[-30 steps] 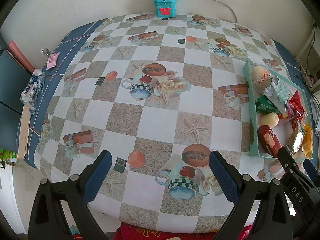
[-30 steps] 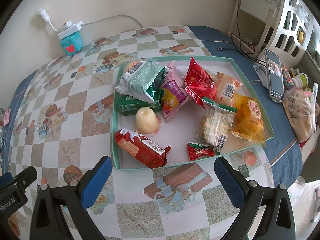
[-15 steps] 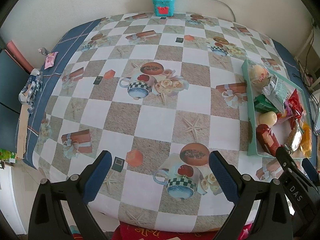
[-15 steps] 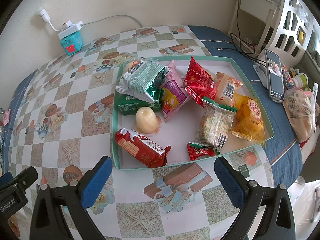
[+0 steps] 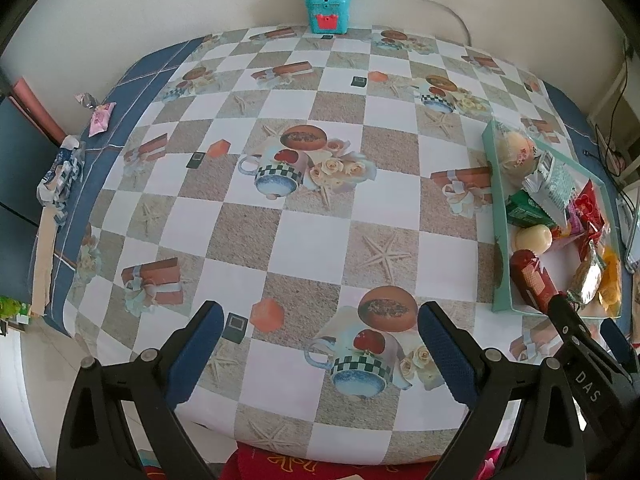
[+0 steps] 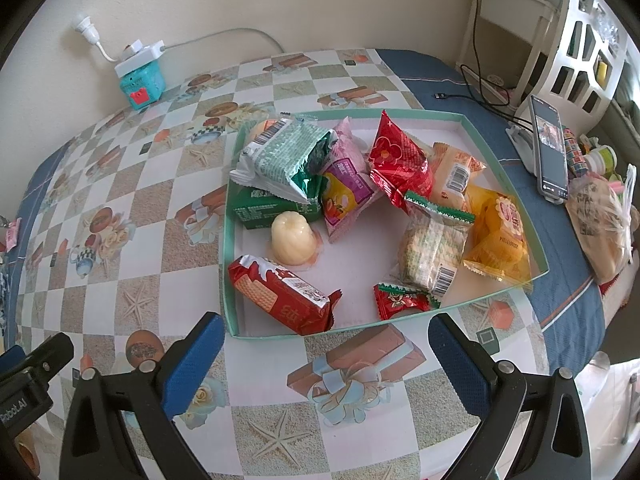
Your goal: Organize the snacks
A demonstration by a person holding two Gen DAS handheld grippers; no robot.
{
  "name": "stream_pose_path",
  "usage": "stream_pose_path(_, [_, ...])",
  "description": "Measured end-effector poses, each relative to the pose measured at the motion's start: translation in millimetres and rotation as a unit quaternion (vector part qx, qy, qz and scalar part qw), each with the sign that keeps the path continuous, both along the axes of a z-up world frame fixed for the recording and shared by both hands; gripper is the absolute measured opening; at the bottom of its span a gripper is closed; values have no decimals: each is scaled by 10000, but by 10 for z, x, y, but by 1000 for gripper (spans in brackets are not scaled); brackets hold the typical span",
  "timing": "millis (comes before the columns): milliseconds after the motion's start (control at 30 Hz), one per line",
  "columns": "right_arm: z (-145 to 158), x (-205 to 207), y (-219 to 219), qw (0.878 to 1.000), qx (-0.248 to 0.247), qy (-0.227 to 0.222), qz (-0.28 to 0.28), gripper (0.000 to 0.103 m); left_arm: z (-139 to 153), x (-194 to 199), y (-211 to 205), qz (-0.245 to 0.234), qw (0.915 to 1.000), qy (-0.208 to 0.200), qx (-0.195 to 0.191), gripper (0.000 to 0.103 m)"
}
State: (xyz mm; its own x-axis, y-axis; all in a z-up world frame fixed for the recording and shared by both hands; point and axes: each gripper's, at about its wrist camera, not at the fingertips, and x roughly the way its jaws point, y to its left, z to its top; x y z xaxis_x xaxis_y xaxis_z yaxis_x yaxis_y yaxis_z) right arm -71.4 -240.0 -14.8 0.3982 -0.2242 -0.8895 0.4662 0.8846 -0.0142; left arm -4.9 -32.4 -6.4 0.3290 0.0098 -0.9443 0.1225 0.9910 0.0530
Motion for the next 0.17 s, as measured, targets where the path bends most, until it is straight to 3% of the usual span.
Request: stream_pose_path(167, [0, -1, 0, 10000, -1, -1, 2, 103, 19, 1, -9, 15, 10000, -19, -28, 98])
